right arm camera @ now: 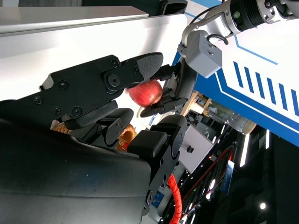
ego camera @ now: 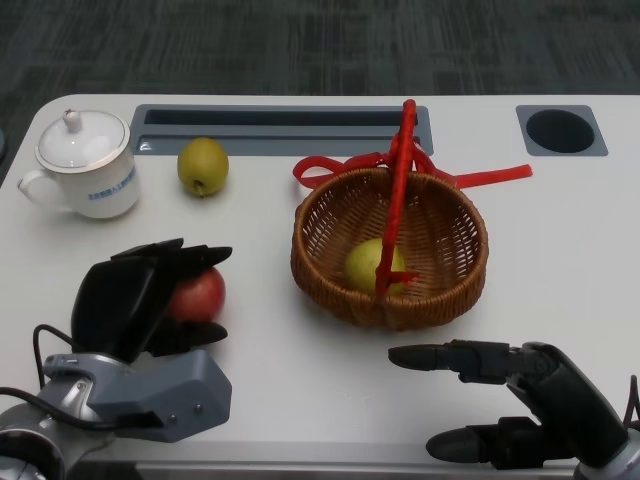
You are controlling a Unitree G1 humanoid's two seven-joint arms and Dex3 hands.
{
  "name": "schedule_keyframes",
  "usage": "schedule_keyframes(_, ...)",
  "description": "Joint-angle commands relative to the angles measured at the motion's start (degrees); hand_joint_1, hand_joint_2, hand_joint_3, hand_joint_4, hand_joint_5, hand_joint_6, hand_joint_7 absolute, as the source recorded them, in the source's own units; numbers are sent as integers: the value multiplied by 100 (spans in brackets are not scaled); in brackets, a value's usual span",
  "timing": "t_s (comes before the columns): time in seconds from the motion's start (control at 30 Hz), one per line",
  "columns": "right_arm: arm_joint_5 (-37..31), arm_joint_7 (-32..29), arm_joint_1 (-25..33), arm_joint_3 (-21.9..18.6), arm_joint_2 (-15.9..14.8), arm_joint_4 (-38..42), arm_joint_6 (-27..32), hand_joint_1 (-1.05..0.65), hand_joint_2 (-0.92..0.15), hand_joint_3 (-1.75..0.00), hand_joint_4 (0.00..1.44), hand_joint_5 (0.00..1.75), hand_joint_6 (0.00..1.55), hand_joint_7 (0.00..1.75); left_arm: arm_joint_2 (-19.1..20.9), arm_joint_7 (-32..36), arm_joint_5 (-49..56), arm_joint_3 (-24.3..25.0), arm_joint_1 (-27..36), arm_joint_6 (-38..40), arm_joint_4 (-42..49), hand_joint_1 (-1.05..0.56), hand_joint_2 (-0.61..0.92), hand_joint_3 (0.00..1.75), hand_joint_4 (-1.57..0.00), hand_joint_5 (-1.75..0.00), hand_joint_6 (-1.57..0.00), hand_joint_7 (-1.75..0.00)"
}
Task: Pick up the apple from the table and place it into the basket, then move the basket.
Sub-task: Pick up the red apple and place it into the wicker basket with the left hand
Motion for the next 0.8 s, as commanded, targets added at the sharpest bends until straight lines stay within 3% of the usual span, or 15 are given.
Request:
schedule_keyframes(0.03,13,-53,-23,-21,-40,41,-39,-50,-86,-1,79,0,72,0,232,483,96,-99,22,-285,-210,-21,84,1,-117,-2,-106,-1)
schedule_keyframes(0.43,-2,-59,-39,7,-6,45,-5,-50,-87,0,80,0,74,0,656,1160,358,-238,164,-1068,-1284,-21,86,0,-114,0,-104,0)
schedule_keyframes(0.8,35,-37,-52,49,36,82,-16,-48,-86,0,81,0,75,0,423,468,-15,56,194,-1747,-2458,-25,86,0,-116,-1,-104,-1)
